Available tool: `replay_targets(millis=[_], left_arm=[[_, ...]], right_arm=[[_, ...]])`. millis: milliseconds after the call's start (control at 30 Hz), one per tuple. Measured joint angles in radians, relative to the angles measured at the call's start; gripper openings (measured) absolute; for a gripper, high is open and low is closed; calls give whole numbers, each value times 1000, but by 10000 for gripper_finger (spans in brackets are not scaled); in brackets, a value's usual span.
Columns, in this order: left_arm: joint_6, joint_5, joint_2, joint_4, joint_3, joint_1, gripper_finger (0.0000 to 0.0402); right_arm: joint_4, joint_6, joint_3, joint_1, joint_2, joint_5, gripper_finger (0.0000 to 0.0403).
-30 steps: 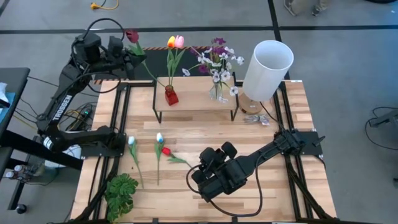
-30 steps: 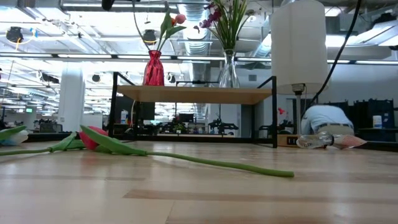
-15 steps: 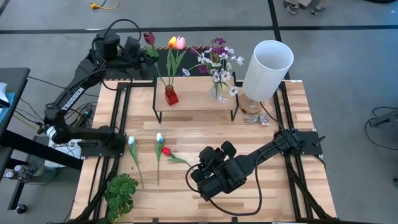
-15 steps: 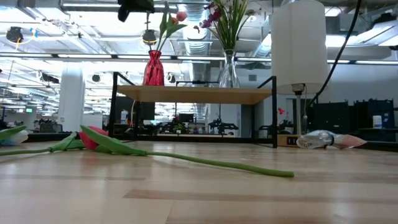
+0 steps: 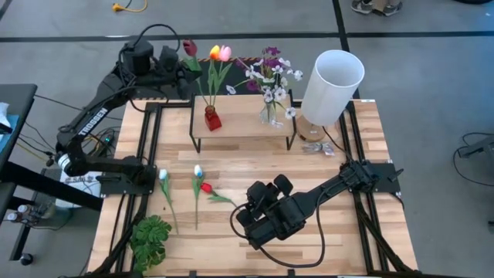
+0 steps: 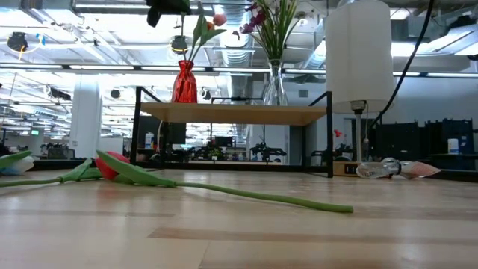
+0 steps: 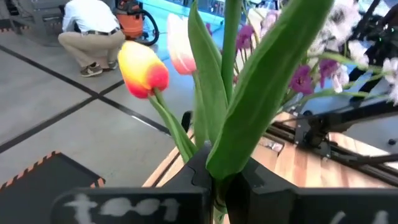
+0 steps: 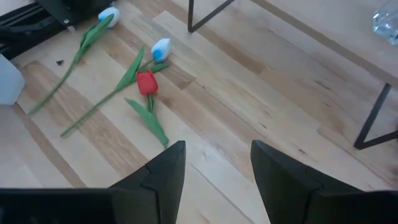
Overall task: Pick and place flowers into a vace then onto a shelf
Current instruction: Put the dark red flower into the red vase on the shelf
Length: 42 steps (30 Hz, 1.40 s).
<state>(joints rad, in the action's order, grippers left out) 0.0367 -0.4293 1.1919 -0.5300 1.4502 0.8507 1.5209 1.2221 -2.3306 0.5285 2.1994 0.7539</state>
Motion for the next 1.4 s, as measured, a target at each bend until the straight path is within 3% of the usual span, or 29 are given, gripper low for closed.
replay_targets(millis=[667, 1400], left_arm=[[-32, 70, 45, -99, -1, -52, 7], [-43, 5, 45, -180, -1, 25, 169]], right_arm=[[-23, 1, 0, 3, 0, 8, 173], [-31, 0, 0, 6, 0, -34, 173]])
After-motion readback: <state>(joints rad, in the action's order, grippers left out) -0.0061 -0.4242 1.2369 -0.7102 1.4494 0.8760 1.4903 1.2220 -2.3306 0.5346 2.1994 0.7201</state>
